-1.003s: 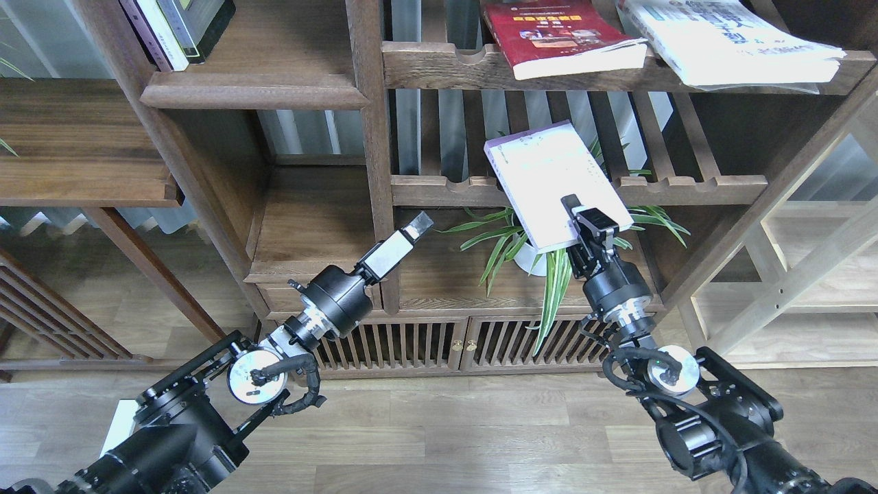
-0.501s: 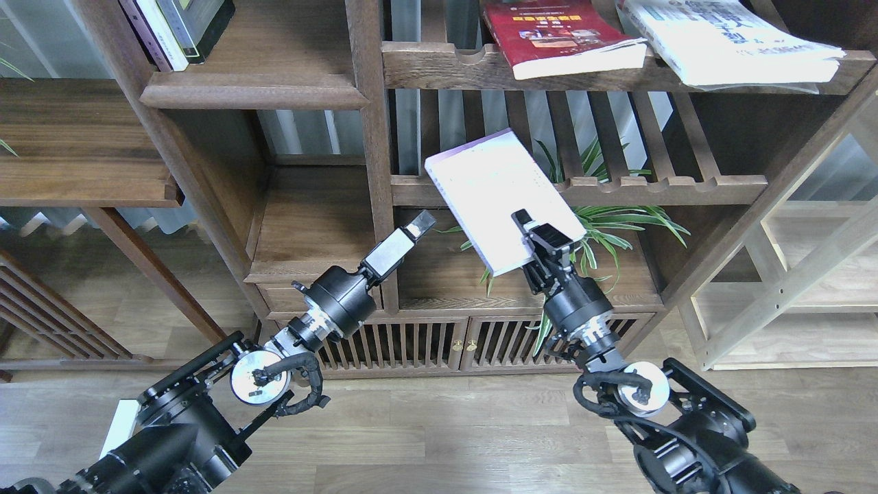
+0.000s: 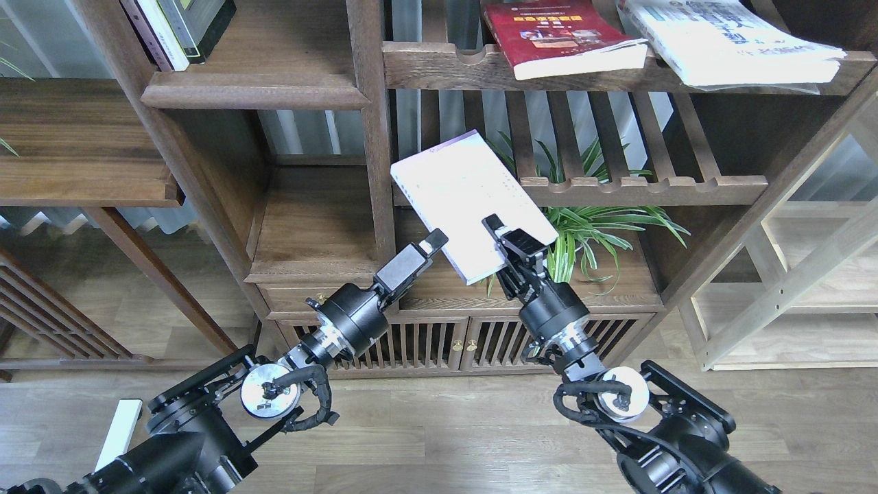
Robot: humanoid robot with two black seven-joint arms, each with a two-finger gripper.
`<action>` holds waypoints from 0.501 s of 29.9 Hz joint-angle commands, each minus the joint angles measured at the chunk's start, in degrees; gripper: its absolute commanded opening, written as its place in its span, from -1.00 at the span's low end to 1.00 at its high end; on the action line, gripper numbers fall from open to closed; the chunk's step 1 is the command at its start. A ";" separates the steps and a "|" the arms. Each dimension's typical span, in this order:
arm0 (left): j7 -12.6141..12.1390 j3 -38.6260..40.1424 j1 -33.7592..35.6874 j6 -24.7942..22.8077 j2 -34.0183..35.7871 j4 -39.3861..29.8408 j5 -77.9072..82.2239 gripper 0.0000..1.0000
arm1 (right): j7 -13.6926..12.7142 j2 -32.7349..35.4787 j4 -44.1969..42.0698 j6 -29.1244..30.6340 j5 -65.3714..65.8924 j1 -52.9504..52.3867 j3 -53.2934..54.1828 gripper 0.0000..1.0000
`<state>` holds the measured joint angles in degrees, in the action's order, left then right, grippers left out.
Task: Organize books on shelf
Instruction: 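Pull the white booklet out and tilt it toward the left gripper, then grasp the booklet's edge with the left gripper beside the right gripper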
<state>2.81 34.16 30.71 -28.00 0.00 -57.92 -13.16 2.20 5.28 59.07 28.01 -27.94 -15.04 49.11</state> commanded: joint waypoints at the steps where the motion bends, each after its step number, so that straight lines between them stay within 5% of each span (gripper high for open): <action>1: 0.00 -0.06 0.05 0.00 0.00 0.09 -2.30 0.97 | -0.01 -0.44 0.87 -0.01 -0.01 0.01 -1.12 -0.91; 15: -0.62 -0.06 0.84 0.00 0.00 -0.70 -5.11 0.97 | -0.09 -0.53 1.75 -0.01 0.08 0.18 -4.20 -0.91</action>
<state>2.29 34.10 31.62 -28.00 0.00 -58.54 -17.69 2.11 4.76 60.72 28.01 -27.92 -14.86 45.13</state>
